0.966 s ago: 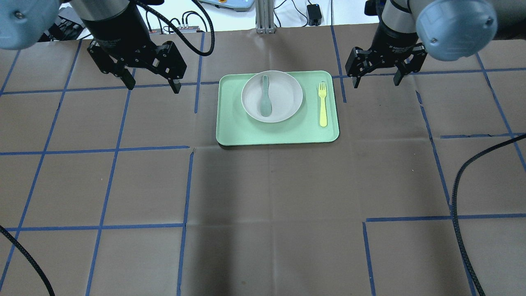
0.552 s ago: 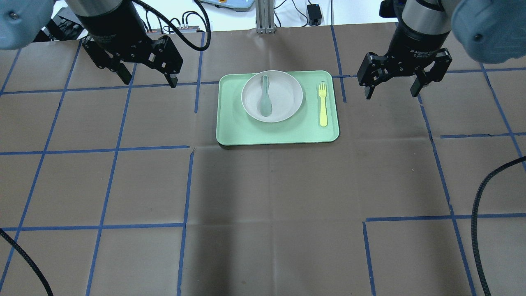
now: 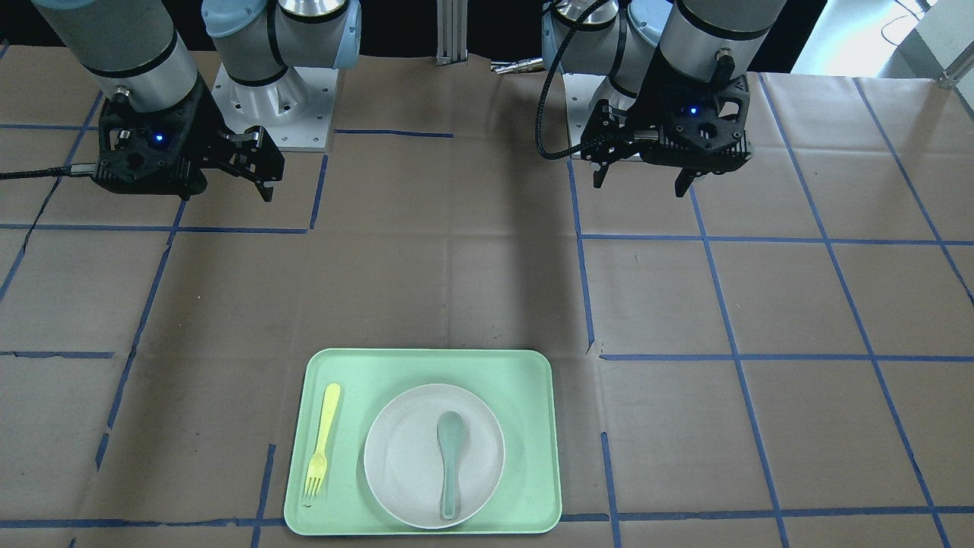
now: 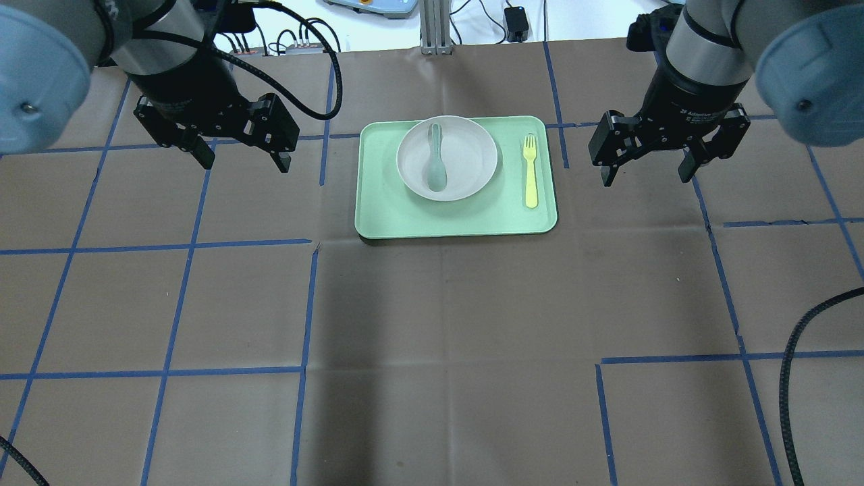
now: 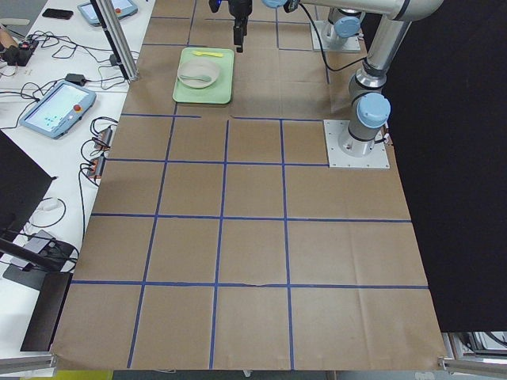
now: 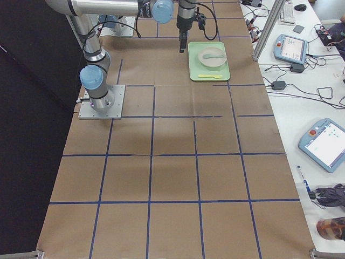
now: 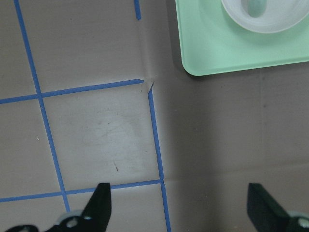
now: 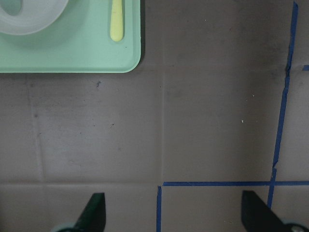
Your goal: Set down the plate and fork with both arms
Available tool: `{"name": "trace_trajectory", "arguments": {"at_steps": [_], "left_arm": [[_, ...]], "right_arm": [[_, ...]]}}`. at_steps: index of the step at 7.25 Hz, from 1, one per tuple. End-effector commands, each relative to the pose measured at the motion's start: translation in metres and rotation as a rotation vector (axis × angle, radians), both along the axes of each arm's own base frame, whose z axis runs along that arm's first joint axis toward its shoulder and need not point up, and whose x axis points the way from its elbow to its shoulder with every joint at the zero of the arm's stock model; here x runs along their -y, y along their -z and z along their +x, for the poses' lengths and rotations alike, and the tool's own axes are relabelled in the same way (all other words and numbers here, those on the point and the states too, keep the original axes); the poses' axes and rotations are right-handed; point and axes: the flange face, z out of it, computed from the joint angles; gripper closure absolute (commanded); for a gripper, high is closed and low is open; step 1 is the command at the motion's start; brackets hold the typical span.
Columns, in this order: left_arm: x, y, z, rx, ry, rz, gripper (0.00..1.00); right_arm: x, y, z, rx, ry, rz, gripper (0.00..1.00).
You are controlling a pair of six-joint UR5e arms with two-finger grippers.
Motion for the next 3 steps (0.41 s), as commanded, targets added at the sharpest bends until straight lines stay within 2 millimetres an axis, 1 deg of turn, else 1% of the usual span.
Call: {"name": "trace_trajectory", "arguments": {"at_steps": [1,3], "left_arm": [[-0.0083,0.0064,0.0078,0.004,-0.038,-0.011,0.00],[-0.0086,0.0008,0.0095,0.013,-0.036,-0.020,0.00]], "right_arm": [[-0.0004,0.0001,0.0002,0.002,0.003,0.000,0.00],[-0.0002,0.0000,0.0002,0.001,0.004,-0.002,0.00]]}}
